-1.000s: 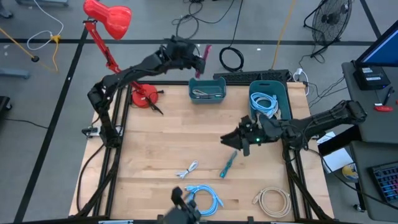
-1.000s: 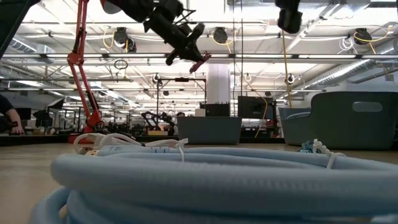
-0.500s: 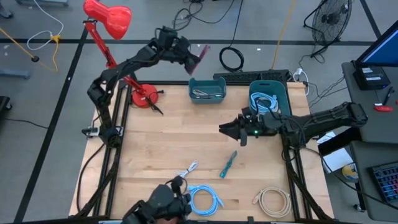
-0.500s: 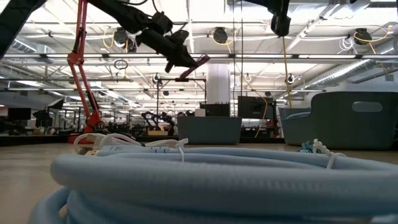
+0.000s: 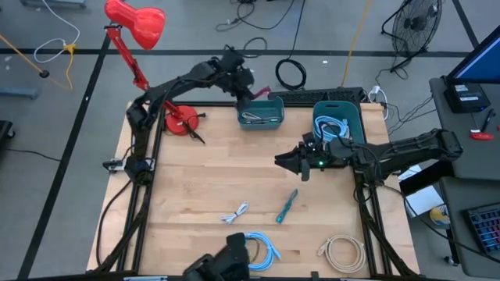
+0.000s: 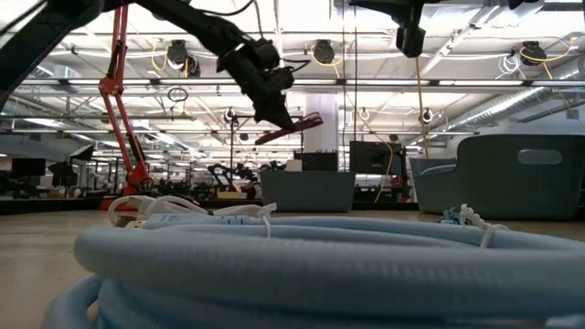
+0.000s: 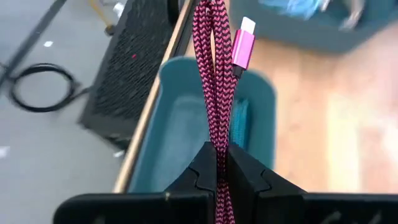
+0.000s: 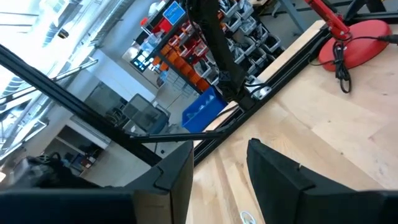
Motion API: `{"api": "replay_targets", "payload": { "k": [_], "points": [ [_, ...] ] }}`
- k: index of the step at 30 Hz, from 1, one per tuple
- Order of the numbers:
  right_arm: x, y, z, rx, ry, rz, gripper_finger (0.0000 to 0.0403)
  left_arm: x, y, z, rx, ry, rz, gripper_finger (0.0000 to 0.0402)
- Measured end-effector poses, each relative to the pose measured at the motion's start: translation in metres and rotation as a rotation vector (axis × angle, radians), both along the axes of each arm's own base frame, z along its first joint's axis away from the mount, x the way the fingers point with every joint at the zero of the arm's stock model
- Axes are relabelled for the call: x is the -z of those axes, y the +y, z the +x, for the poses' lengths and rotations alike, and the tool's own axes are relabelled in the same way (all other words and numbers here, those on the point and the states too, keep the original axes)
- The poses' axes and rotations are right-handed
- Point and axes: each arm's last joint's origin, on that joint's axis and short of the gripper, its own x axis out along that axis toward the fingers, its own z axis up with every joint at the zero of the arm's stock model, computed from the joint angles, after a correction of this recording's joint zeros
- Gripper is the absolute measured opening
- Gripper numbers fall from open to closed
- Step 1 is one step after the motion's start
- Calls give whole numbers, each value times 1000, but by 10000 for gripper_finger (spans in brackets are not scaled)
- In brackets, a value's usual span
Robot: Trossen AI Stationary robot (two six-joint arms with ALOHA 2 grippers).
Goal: Pick & Place USB Port
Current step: Put the red charger cable into the left blue bin
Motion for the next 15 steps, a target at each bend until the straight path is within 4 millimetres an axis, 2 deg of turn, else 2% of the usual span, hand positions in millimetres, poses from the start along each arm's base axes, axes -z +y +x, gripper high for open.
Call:
{"api": "replay_targets", "payload": {
  "k": [4, 7, 10, 15],
  "points": [
    [0, -2, 0, 7, 3, -2, 139, -12, -4, 19, 45, 136, 121, 13],
    [0, -2, 0, 5, 4, -3, 139, -12, -2, 32, 55, 183, 146, 13],
    [1, -2, 0, 5, 13, -4, 139, -7, 0, 42, 59, 216, 137, 13],
    [2, -1, 0, 3, 20, -5, 139, 13, -1, 51, 71, 269, 94, 13]
  ]
}}
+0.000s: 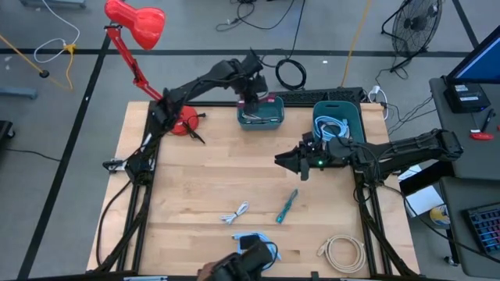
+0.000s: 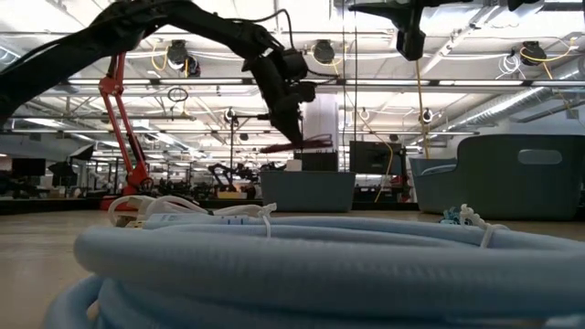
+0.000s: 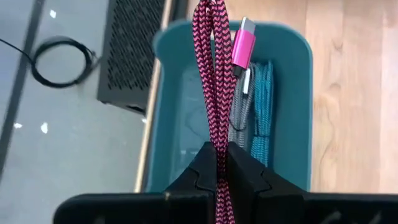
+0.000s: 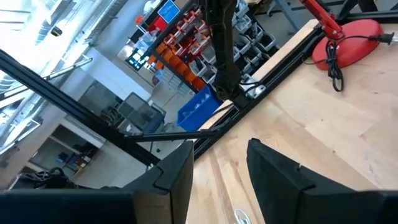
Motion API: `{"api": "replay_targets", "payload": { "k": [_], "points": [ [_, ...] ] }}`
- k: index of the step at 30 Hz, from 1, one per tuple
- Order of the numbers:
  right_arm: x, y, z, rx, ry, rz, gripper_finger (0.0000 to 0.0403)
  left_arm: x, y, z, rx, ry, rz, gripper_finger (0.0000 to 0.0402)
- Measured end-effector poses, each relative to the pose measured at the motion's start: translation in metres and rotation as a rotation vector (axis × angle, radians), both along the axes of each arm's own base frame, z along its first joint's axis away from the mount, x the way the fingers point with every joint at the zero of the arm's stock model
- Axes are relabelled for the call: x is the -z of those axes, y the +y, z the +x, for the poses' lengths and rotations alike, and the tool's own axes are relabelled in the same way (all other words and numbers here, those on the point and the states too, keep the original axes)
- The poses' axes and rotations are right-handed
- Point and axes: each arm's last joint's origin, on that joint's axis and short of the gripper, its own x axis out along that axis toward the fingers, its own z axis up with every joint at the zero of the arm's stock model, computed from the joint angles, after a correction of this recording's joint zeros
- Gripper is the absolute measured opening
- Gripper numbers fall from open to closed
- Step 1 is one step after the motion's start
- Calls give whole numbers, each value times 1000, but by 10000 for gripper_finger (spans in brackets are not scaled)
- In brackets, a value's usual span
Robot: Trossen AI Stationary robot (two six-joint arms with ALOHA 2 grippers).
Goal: Pick & Place USB Port
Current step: Put the red charger cable into the left blue bin
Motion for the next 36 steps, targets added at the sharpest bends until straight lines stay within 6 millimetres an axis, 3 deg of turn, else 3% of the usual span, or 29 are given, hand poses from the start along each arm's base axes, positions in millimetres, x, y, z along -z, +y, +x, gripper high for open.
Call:
{"api": "replay_targets", "payload": {
  "k": [11, 17, 27, 36],
  "points": [
    [3, 0, 0, -1, 35, -5, 139, 6, -18, 17, 67, -6, 12, 13],
    [3, 0, 0, -1, 36, -11, 139, 24, -25, 30, 103, 20, 13, 13],
    [4, 1, 0, -26, 41, 9, 139, 68, -11, 38, 61, 126, 64, 13],
    [4, 2, 0, -50, 42, 13, 139, 74, 2, 39, 51, 90, 93, 13]
  ]
}}
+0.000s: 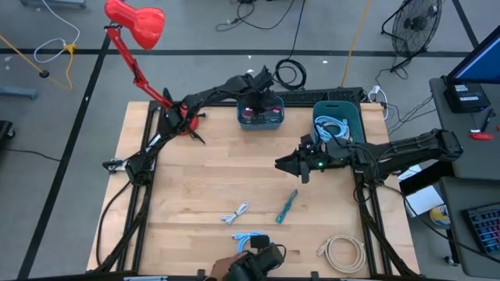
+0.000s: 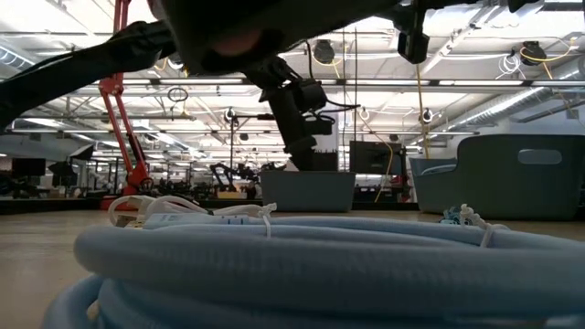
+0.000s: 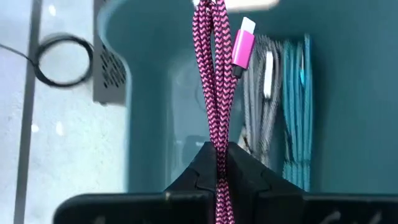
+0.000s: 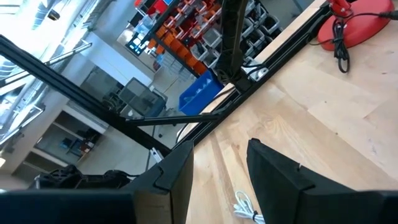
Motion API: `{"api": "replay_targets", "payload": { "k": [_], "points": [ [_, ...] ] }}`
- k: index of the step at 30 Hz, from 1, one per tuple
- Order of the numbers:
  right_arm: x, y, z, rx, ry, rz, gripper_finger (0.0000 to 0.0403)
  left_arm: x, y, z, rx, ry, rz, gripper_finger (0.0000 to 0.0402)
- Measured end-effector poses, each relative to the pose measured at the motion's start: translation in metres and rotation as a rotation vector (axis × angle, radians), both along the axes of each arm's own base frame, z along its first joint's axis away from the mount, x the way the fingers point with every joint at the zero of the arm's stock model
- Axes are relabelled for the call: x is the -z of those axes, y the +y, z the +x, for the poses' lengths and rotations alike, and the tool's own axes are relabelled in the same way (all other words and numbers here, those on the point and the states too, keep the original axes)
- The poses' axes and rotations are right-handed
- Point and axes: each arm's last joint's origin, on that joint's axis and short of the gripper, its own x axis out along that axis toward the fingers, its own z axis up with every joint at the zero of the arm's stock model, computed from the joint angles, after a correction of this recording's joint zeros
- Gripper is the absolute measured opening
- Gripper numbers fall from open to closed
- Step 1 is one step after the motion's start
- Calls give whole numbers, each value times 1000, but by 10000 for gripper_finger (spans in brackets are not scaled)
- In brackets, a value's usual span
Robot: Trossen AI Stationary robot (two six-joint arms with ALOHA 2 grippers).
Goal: Pick & Place USB Port
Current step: Put the red charger cable into the left blue bin
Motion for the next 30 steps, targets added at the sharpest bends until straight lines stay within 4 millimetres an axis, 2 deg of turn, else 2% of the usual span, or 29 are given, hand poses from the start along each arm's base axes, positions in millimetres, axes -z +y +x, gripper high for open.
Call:
{"api": "replay_targets", "payload": {
  "k": [9, 20, 30],
  "points": [
    [0, 0, 0, 1, 0, 0, 139, 16, 7, -1, -16, 22, -26, 13],
    [0, 0, 0, 1, 0, -3, 139, 18, 14, -3, -56, 36, 20, 14],
    [0, 0, 0, 0, 0, 0, 139, 17, 15, -1, -75, 25, 44, 96]
  ]
}}
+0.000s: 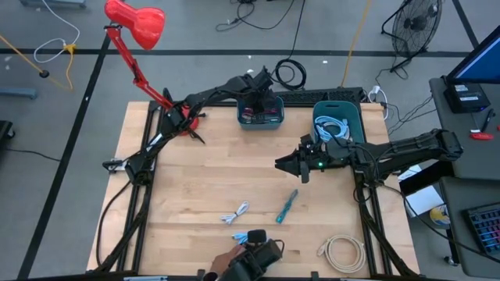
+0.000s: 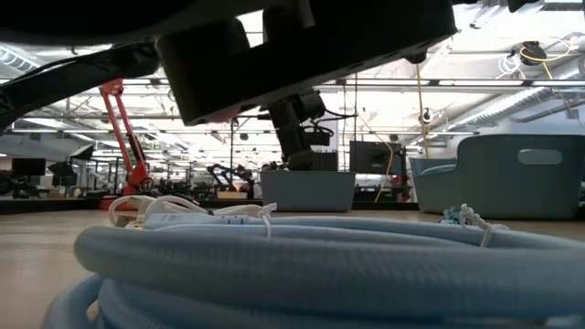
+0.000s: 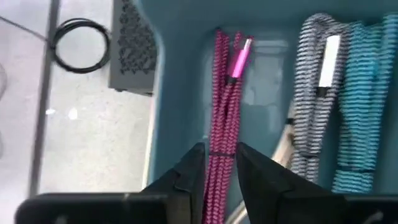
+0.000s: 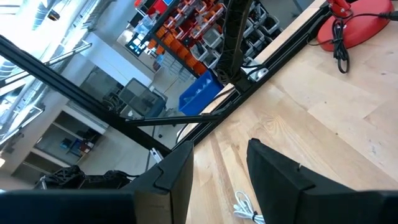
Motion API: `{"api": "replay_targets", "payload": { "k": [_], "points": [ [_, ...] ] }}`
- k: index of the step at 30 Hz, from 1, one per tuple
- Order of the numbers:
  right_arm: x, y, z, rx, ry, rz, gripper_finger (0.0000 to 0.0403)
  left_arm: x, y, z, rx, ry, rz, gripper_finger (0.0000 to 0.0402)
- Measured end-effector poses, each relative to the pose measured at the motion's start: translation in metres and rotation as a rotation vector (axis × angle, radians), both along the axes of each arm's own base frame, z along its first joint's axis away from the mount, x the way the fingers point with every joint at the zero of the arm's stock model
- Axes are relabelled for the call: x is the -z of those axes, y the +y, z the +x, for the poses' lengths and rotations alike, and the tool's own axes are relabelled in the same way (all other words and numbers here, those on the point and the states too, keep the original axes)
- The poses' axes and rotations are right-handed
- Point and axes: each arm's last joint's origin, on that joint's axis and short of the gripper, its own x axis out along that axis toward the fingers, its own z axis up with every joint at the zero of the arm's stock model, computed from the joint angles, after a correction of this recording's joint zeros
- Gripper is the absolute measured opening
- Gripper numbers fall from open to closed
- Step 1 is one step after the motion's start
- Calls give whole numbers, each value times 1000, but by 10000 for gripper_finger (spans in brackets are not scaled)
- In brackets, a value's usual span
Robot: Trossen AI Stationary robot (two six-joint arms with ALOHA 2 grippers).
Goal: Pick & Place USB Port
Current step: Put the red charger cable into the left blue bin, then put the brown HDMI cable into the right blue bin
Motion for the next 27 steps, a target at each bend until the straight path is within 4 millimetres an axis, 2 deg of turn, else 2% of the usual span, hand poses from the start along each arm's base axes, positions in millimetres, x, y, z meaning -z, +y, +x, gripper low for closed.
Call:
{"api": "replay_targets", "payload": {
  "k": [7, 10, 21, 24, 27],
  "points": [
    [0, 0, 0, -1, 0, 0, 139, -1, -3, 3, -34, 16, 41, 101],
    [0, 0, 0, -1, 0, 0, 139, -12, -8, 4, -45, 1, 52, 102],
    [0, 0, 0, -1, 0, 1, 139, -96, -43, -4, -104, -175, 79, 103],
    [0, 0, 0, -1, 0, 7, 139, -117, -57, -10, -113, -229, -5, 104],
    [0, 0, 0, -5, 0, 9, 139, -128, -73, -17, -99, -250, -185, 104]
  ]
}}
